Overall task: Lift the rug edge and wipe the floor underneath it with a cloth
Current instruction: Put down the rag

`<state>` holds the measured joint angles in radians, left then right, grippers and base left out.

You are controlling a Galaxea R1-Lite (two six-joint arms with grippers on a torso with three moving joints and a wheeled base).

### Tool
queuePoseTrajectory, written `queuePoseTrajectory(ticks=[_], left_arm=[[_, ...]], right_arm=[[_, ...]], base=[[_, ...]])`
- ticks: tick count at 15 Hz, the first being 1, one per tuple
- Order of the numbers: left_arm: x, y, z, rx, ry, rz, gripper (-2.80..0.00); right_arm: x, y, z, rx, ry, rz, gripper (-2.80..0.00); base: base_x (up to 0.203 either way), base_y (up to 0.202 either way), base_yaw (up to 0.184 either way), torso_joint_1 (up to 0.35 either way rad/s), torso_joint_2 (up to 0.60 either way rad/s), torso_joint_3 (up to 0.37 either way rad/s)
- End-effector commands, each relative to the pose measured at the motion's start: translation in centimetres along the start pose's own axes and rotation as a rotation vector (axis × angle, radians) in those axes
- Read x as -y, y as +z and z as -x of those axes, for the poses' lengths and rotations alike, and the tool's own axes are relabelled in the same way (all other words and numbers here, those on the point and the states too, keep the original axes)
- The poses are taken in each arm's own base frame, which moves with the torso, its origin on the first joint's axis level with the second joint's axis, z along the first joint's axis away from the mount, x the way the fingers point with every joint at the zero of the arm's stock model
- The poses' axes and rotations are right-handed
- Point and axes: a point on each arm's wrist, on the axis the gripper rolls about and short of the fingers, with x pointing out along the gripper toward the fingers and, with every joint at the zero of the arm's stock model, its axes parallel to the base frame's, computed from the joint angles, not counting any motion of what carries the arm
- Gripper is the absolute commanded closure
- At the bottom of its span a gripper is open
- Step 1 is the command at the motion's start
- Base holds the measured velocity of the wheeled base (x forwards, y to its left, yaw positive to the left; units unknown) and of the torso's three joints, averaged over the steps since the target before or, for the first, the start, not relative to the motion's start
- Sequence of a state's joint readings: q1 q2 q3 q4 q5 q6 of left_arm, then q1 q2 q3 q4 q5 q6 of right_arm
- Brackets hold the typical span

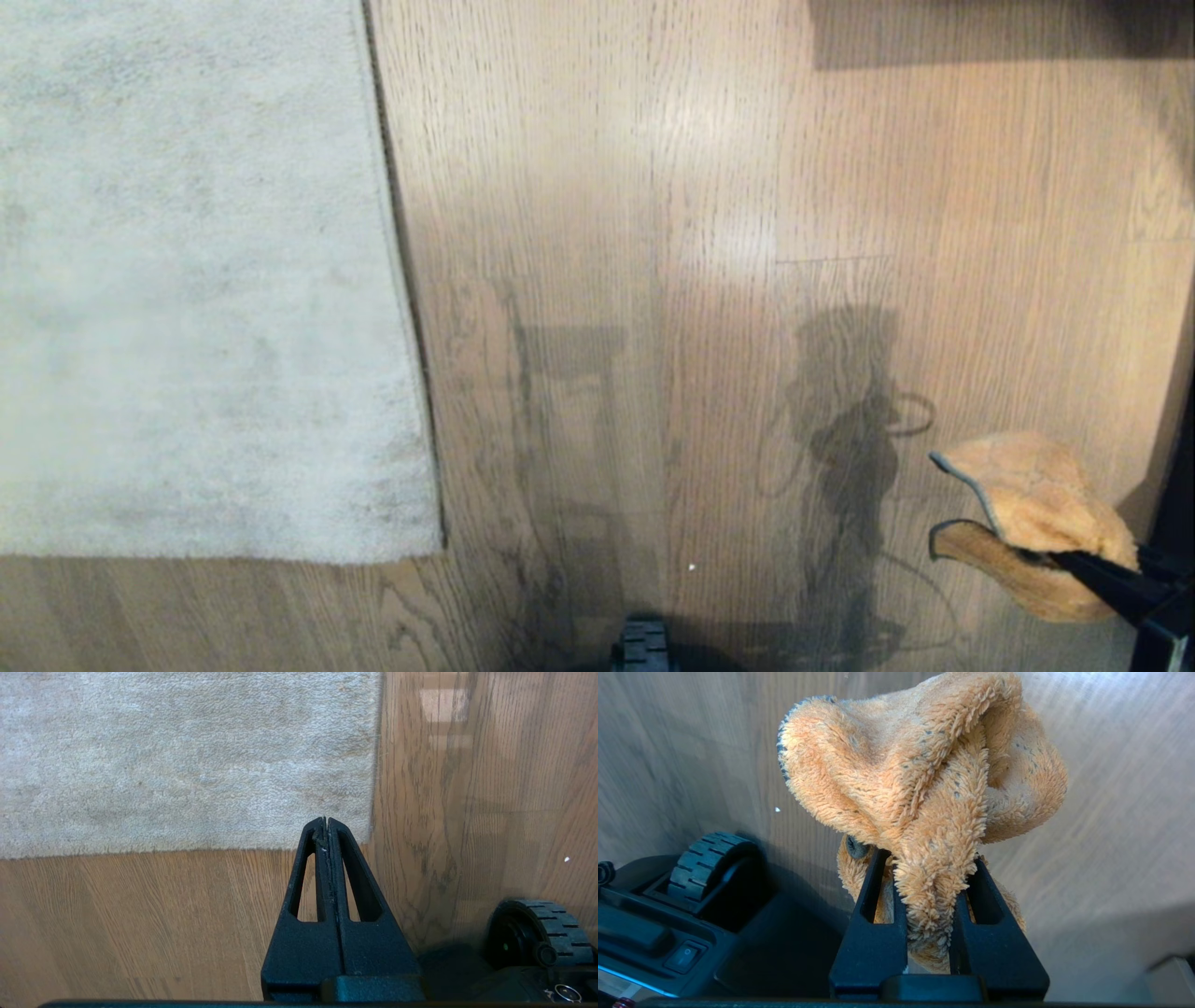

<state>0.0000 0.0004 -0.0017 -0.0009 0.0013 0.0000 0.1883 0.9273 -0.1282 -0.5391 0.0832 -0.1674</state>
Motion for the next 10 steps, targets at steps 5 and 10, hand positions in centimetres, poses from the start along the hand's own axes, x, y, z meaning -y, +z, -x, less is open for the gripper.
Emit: queuePoseTrajectory(ticks=[5, 10], left_arm=[[0.0, 0.0, 0.0, -0.001, 0.000, 0.000, 0.00], [0.0, 0.0, 0.0, 0.001, 0.000, 0.000, 0.00]], right_arm=[[-0.1, 1.6, -5.0, 0.024, 0.049, 0.015, 0.00], [-0.3, 4.0, -6.6, 0.132, 0.068, -0.004, 0.00]], base=[[0.000, 0.000, 0.000, 0.000, 0.00, 0.000], [0.000, 0.000, 0.000, 0.000, 0.00, 0.000]])
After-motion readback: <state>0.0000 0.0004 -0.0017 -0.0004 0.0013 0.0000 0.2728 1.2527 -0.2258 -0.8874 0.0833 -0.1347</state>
